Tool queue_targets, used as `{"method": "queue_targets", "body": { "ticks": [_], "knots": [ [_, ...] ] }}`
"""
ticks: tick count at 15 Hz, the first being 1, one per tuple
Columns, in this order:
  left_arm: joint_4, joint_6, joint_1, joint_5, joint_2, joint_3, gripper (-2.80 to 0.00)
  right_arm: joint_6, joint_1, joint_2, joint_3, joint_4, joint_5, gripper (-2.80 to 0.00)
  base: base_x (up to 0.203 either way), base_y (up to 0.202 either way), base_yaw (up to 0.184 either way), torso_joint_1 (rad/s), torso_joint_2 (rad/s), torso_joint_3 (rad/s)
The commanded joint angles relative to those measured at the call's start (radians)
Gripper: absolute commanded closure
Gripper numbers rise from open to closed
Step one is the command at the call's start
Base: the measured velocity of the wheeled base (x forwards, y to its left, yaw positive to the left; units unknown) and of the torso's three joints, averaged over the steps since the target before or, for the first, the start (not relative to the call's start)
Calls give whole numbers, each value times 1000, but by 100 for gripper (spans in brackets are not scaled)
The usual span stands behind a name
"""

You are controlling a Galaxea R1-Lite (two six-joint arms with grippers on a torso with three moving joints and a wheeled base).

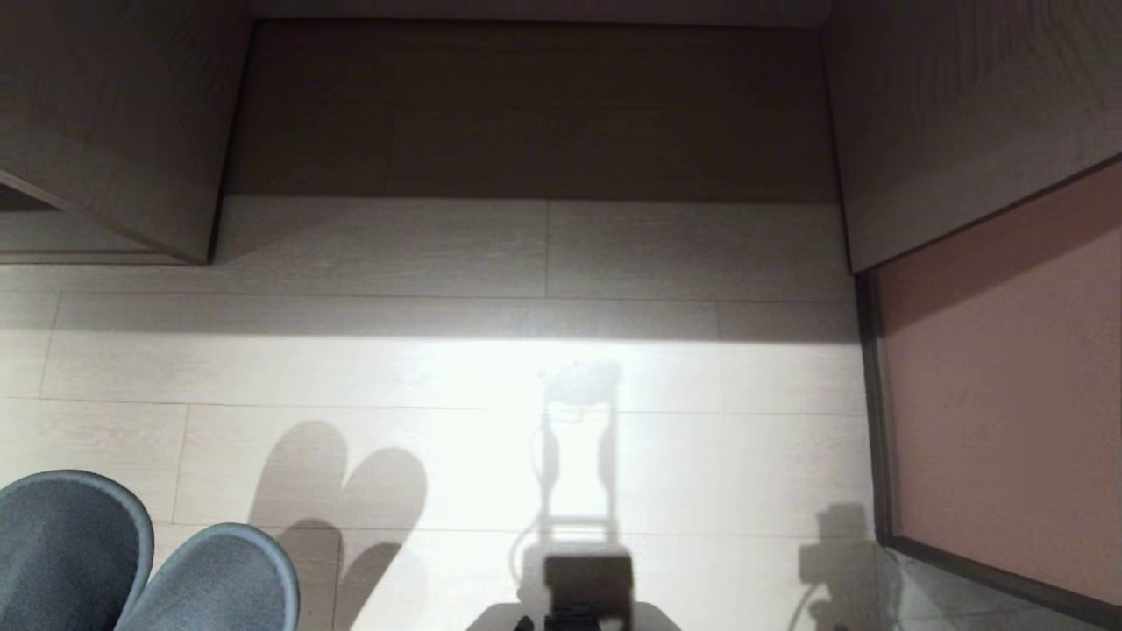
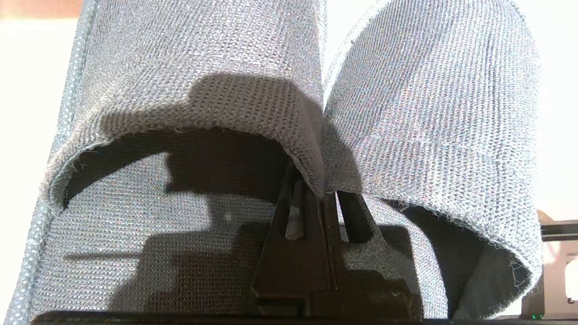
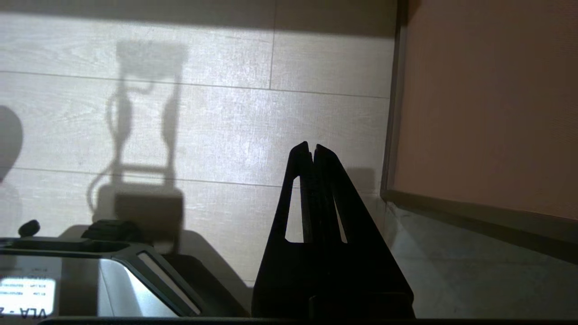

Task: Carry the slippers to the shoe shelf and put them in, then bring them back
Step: Place the slippers into the shoe cabinet

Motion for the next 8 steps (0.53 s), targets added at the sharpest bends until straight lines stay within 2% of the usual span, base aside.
{"method": "queue_targets", "body": {
  "ticks": [1, 8],
  "knots": [
    [-1, 0, 0, 0, 2, 0, 0, 0, 0, -1, 0, 0, 0, 0, 0, 0, 0, 7, 2, 193],
    [-1, 0, 0, 0, 2, 0, 0, 0, 0, -1, 0, 0, 0, 0, 0, 0, 0, 2, 2, 205]
  ]
}}
